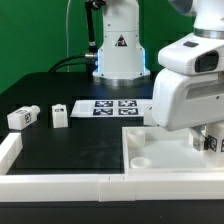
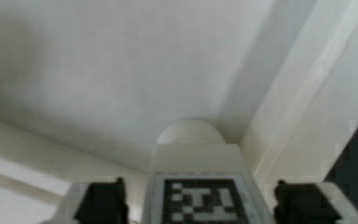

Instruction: Assemble one leg

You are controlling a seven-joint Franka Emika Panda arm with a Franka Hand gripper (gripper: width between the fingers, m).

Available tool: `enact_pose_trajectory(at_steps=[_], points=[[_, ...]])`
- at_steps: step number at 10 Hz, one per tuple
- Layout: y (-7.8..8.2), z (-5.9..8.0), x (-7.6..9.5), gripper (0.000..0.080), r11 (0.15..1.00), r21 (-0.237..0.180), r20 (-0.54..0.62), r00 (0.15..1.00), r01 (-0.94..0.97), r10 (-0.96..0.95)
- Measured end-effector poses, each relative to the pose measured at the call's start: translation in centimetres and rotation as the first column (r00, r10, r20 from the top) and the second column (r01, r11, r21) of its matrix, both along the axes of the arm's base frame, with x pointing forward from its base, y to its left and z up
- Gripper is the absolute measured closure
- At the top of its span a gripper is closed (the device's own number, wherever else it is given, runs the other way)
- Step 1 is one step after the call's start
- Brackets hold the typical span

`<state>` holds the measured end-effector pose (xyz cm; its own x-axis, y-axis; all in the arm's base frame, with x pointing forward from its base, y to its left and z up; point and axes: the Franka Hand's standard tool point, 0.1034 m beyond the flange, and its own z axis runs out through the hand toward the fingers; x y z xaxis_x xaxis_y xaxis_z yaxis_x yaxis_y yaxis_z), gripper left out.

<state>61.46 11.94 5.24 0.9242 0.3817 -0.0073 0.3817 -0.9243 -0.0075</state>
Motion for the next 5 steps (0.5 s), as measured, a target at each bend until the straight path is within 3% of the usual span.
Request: enact_pose_trajectory(at_steps=[2, 5], points=[[-0.21, 0.01, 0.24, 0.0511, 0.999, 0.001, 0.017, 0.999, 0.046, -0.046], [0.1, 0.06, 0.47, 0.0511, 0.876, 0.021, 0.02, 0.875, 0.482, -0.483]])
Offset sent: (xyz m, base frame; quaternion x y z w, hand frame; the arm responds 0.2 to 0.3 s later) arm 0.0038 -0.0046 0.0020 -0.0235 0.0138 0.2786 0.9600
